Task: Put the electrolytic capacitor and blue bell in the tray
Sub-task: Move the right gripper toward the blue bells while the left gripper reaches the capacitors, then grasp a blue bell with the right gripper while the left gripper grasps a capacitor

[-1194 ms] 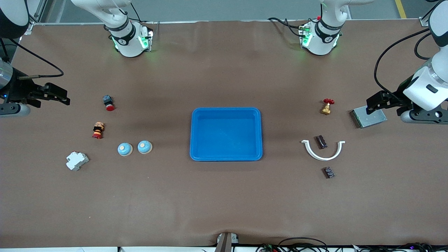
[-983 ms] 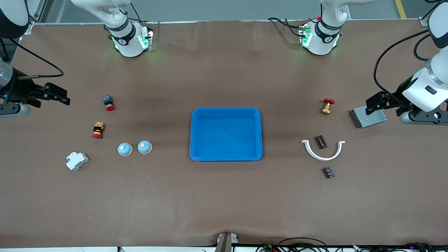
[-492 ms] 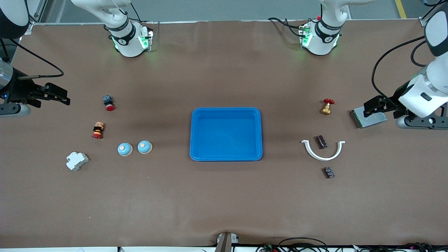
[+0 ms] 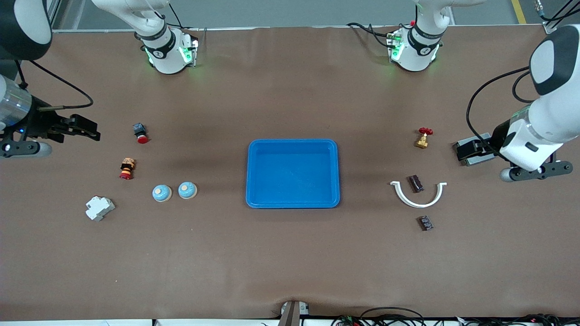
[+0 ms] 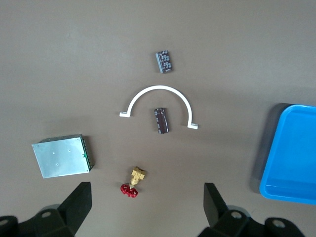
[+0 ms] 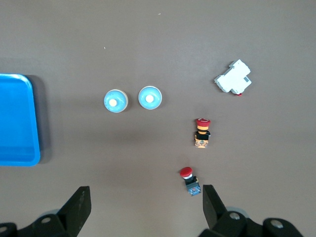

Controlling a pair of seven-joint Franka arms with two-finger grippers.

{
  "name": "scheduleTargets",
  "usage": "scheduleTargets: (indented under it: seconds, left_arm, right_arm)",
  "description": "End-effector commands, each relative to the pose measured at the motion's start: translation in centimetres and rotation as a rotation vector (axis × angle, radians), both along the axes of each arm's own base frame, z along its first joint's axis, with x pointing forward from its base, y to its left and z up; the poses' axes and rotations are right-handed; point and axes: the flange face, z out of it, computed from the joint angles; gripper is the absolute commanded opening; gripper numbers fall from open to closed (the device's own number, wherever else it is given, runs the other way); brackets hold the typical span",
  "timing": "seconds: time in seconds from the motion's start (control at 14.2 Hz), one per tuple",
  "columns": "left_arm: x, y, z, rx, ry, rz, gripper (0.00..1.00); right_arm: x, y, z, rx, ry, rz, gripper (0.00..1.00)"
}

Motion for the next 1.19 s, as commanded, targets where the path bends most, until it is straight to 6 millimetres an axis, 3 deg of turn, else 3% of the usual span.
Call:
scheduleTargets:
  seconds: [0.0, 0.07, 0.21, 0.49, 0.63, 0.77, 0.91, 1.12]
  left_arm:
    - [0.7, -1.2, -2.9, 0.020, 0.053, 0.007, 1.00]
    - [1.2, -2.0, -5.0, 0.021, 0.082, -0.007, 1.00]
    - [2.6, -1.3, -8.0, 0.012, 0.063, -0.005, 1.00]
    - [3.6, -1.2, -14.6, -0.001, 0.004, 0.016, 1.00]
    - [3.3, -1.1, -17.7, 0.001, 0.007, 0.028, 1.00]
    - [2.1, -1.1, -20.7, -0.001, -0.023, 0.051, 1.00]
    - [1.4, -1.0, -22.3, 0.002, -0.018, 0.079, 1.00]
    - [1.1, -1.2, -25.1, 0.019, 0.029, 0.210, 1.00]
  right_arm:
    - [-0.2, 2.5, -2.3, 0.012, -0.011, -0.050, 1.00]
    - [-0.2, 3.7, -3.5, 0.009, -0.014, -0.078, 1.00]
    - [0.1, 7.0, -5.8, 0.004, -0.027, -0.110, 1.00]
    - [0.9, 12.4, -11.9, 0.010, -0.069, -0.072, 1.00]
    - [1.6, 14.1, -15.3, 0.007, -0.070, -0.056, 1.00]
    - [2.6, 14.3, -18.2, 0.004, -0.078, -0.059, 1.00]
    - [3.1, 14.3, -20.7, 0.004, -0.091, -0.062, 1.00]
    - [2.3, 13.6, -25.6, 0.009, -0.142, -0.069, 1.00]
